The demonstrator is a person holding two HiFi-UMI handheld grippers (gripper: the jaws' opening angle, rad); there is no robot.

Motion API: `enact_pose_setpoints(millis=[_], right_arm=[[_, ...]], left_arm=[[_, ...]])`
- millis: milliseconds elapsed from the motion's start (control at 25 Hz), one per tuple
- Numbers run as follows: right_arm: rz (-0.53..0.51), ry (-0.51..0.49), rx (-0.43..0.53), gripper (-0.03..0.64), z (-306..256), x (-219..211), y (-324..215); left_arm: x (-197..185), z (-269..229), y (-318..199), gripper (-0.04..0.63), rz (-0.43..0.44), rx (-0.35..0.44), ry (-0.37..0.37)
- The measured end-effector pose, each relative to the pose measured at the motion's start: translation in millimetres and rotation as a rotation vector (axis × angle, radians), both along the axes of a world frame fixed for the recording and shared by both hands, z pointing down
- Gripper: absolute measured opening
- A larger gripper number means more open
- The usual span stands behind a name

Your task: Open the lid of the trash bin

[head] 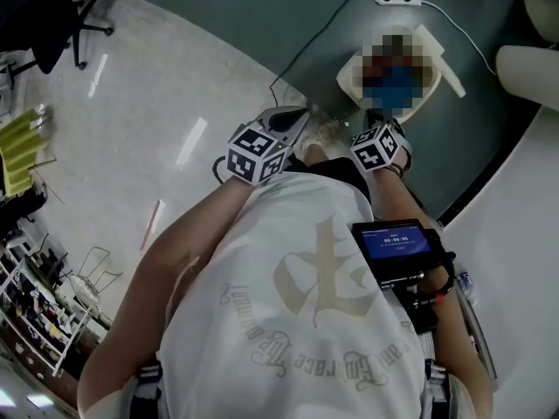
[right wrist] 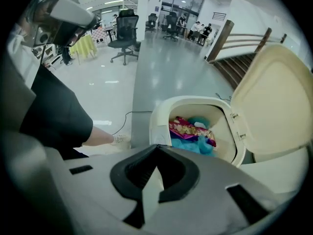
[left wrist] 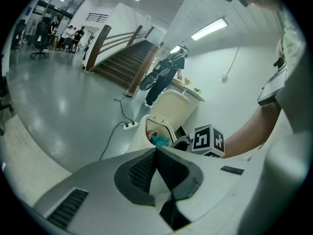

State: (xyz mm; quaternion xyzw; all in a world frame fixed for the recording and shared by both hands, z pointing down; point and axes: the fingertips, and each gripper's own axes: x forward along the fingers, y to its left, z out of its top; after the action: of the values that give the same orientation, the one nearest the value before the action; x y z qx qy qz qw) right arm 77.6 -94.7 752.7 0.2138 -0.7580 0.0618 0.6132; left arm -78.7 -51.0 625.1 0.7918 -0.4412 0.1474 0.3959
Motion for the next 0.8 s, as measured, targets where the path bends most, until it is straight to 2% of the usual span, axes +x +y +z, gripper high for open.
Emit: enact_pose_setpoints(millis=[800], right_arm=[[0.021, -0.056, -0.016, 0.003, 3.0, 3.7, -4.6]], left_arm=[[10.0, -3.2, -29.1, 0.012, 0.101, 0.027, -0.001]])
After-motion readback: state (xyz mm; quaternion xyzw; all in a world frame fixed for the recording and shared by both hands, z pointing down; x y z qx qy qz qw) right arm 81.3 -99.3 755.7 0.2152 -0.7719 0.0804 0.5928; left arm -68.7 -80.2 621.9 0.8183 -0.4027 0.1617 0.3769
